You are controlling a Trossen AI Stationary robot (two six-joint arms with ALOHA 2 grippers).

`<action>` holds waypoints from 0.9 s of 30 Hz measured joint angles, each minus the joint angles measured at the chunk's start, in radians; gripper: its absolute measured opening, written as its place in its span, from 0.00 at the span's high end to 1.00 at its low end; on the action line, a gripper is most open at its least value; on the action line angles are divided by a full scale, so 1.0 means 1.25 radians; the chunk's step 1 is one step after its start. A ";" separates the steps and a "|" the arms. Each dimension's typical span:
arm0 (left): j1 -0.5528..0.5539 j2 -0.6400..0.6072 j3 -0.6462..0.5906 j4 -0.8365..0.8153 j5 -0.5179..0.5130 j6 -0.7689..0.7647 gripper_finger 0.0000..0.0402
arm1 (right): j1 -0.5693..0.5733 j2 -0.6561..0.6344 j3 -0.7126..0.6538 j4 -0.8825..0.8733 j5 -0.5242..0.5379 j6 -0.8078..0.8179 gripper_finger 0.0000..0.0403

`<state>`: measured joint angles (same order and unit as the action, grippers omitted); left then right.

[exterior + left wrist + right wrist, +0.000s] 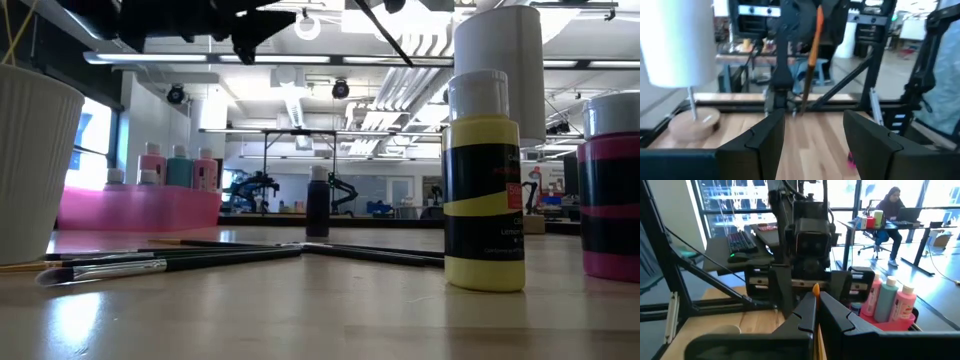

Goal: Pick & Place Paint Supplies
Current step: Put the gold paintbrush into the light brown cup

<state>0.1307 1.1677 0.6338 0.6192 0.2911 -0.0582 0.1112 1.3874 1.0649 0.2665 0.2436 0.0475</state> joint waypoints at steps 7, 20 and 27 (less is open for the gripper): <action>0.000 0.072 0.004 0.076 0.090 -0.002 0.51 | 0.000 0.002 0.000 0.001 0.000 0.000 0.99; -0.034 0.086 0.007 0.069 0.098 -0.059 0.51 | 0.017 0.002 0.000 0.000 -0.010 0.021 0.99; -0.043 0.086 0.007 0.042 0.091 -0.056 0.51 | 0.017 0.009 0.000 -0.008 -0.024 0.005 0.99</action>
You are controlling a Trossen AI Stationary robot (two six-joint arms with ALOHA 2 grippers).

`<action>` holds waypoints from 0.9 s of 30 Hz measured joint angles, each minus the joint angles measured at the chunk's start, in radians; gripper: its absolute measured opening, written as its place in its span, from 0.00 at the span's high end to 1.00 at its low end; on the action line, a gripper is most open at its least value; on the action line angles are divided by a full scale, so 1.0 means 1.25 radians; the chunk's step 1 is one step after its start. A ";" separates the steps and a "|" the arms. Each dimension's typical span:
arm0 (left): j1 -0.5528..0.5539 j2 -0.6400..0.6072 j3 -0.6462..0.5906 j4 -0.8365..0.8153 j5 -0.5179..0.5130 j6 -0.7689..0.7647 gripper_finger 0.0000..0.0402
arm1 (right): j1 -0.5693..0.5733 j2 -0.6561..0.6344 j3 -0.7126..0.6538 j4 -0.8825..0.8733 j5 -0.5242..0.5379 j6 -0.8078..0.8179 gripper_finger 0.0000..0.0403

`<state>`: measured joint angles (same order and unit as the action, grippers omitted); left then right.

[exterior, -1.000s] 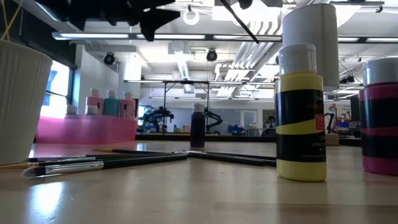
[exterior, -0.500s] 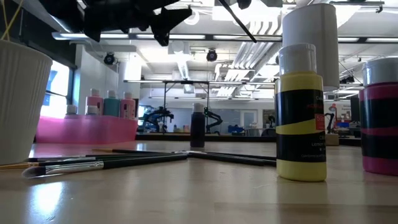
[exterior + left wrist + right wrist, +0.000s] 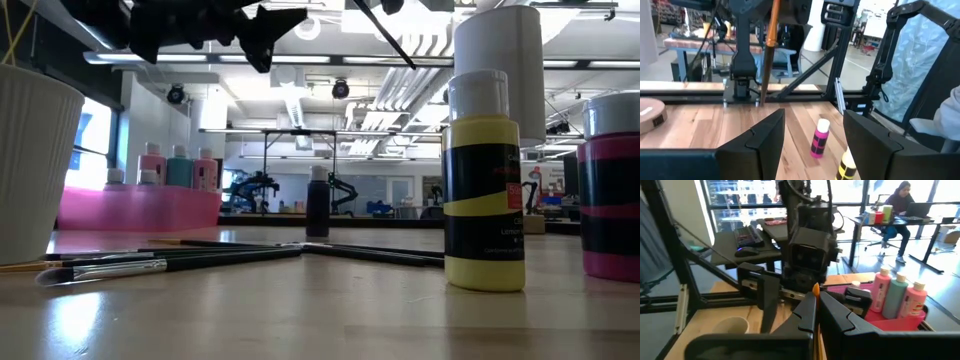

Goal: Pick & Place Paint Supplies
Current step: Put the gold paintbrush into the light brown cup

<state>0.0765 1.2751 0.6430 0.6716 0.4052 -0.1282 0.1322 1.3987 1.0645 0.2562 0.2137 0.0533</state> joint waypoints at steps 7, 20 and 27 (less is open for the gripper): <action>0.000 0.000 0.000 0.017 -0.059 0.056 0.51 | 0.002 0.012 -0.001 0.007 -0.025 0.005 0.99; 0.000 0.000 0.000 -0.001 -0.012 0.087 0.51 | 0.008 0.039 -0.001 0.058 -0.005 0.010 0.99; 0.001 0.000 0.000 -0.005 -0.011 0.192 0.51 | 0.002 0.038 -0.001 0.086 -0.005 -0.006 0.99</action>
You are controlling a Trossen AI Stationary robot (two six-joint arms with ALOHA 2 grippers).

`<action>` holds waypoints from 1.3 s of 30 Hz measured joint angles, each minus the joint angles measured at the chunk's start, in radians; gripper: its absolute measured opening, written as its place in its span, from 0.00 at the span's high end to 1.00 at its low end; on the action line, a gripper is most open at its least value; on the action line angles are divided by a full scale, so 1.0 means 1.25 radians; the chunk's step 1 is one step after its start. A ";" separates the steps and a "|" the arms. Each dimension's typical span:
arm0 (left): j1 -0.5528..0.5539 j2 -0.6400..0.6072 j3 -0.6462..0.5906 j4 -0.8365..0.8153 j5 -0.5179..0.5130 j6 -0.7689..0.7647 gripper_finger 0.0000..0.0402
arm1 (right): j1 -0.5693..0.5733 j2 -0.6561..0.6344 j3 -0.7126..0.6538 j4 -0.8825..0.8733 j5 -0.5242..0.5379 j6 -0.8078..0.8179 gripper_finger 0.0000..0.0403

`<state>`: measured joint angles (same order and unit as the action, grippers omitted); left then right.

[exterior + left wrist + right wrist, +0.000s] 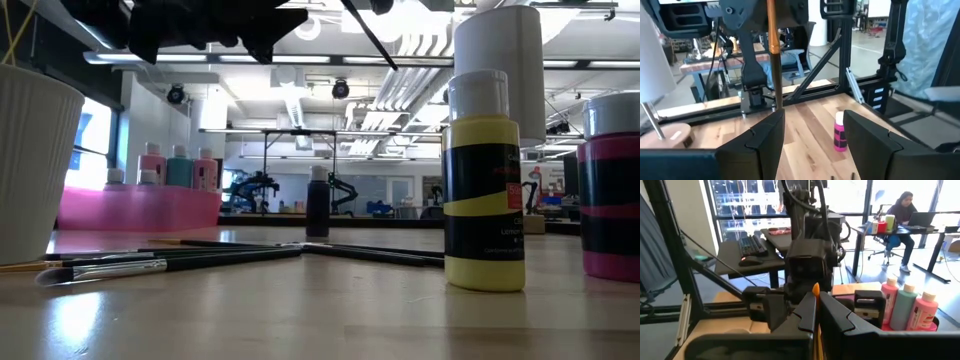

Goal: Pick & Place Paint Supplies
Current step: Put the gold paintbrush into the light brown cup

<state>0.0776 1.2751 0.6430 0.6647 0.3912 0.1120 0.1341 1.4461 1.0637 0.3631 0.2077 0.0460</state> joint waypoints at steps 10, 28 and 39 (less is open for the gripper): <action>0.000 0.000 0.000 0.011 0.003 -0.012 0.51 | 0.003 0.000 0.000 0.009 -0.001 -0.002 0.99; 0.000 0.116 0.050 0.172 -0.014 -0.077 0.51 | 0.003 0.000 0.000 0.008 -0.008 0.001 0.99; 0.000 0.190 0.163 0.097 -0.016 -0.076 0.51 | 0.003 0.000 0.000 0.006 -0.025 0.002 0.99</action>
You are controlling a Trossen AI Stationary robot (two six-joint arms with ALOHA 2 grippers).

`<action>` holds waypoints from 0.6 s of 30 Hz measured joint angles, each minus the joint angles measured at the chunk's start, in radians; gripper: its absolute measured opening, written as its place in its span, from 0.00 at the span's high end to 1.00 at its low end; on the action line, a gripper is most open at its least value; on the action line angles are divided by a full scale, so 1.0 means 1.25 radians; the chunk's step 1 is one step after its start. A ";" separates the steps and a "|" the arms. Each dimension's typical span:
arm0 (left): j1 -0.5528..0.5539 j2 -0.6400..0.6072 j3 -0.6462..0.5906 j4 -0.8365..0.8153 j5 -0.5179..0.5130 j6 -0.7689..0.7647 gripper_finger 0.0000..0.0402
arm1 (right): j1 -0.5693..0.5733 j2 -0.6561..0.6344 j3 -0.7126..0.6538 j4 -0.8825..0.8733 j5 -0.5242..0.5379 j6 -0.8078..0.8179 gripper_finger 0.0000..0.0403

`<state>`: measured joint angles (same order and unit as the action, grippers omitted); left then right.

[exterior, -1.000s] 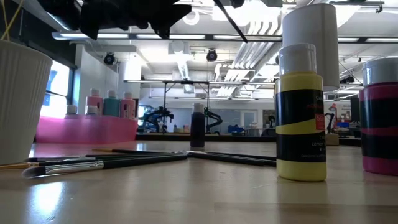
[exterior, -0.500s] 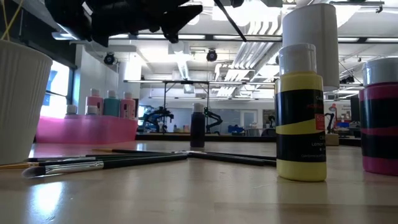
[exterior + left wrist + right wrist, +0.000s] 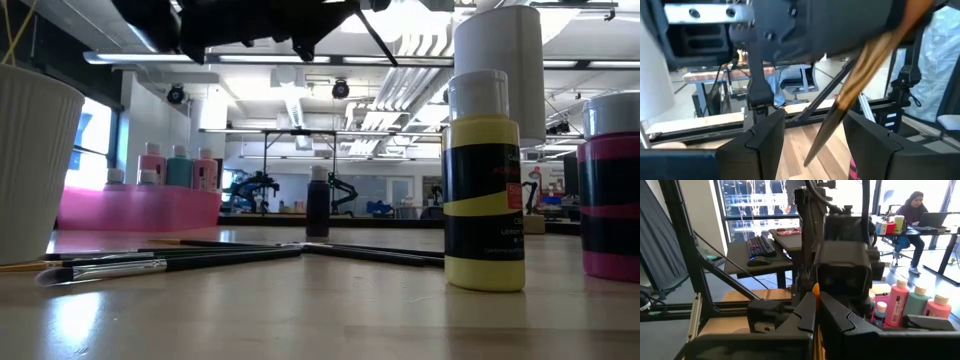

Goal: Pick & Place Paint Supplies
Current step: Put the gold paintbrush into the light brown cup

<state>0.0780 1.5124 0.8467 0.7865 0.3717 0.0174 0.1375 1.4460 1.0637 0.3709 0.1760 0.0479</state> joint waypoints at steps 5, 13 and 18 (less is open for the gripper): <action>0.000 0.000 0.004 -0.002 0.007 0.000 0.51 | 0.000 0.000 0.000 -0.003 0.000 0.003 0.99; 0.000 -0.001 0.004 0.005 0.009 0.000 0.51 | 0.000 0.000 0.000 -0.012 0.003 0.004 0.99; 0.000 -0.001 0.004 0.007 0.009 0.000 0.51 | 0.000 0.000 0.000 -0.012 0.004 0.004 0.99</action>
<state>0.0780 1.5116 0.8520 0.7957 0.3828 0.0170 0.1375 1.4456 1.0637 0.3554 0.1806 0.0525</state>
